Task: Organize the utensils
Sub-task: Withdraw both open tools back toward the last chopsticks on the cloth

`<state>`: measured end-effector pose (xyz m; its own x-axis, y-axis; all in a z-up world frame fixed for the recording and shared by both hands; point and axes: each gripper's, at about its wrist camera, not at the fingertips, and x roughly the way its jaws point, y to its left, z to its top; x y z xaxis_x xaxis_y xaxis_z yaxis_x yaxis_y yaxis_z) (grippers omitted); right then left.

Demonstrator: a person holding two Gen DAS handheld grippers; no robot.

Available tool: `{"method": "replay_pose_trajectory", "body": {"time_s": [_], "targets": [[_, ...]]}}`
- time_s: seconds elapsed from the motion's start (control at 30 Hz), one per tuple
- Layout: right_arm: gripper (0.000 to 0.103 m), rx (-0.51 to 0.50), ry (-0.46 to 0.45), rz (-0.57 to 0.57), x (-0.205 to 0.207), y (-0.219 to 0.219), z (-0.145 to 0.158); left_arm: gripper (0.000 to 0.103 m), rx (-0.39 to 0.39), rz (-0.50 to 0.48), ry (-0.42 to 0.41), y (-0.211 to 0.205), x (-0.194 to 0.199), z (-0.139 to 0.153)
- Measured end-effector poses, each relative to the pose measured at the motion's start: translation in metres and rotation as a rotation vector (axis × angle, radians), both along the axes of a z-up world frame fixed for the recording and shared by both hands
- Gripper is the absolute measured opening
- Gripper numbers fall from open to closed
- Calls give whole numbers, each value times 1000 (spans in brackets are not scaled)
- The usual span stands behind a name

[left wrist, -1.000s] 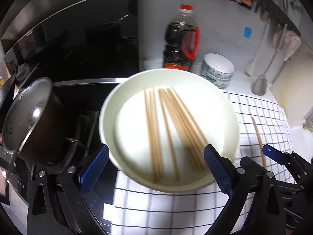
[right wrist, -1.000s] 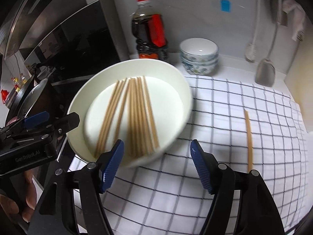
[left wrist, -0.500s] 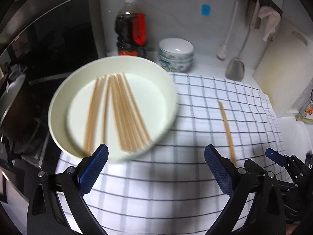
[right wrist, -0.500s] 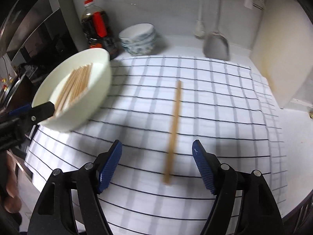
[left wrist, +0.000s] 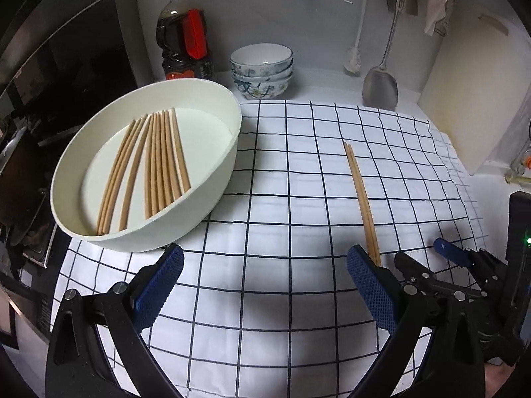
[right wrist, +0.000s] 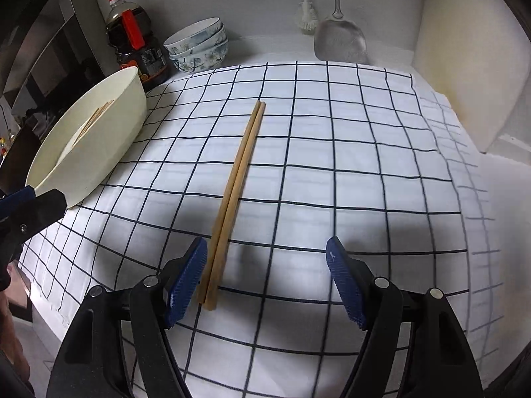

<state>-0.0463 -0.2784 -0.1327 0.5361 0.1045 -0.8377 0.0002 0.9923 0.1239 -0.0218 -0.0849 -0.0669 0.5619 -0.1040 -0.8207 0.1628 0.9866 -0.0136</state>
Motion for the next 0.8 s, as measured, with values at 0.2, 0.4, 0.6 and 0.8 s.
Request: {"method": "replay_pose_trajectory", "body": {"time_s": [0.2,0.4,0.6,0.8], "targets": [[71,-26,8,-7,5,4,-13,97,-9,18,11,7,5,-12],[71,-30,35,-17,6,3,-21,97,4,16,5,7,5,-14],[71,-27,42,-12,5,5,-22,97,4,15,11,5,6,-14],[71,-43,38,-7,2,9,-24,97,5,14,13,5,8,-15]]}}
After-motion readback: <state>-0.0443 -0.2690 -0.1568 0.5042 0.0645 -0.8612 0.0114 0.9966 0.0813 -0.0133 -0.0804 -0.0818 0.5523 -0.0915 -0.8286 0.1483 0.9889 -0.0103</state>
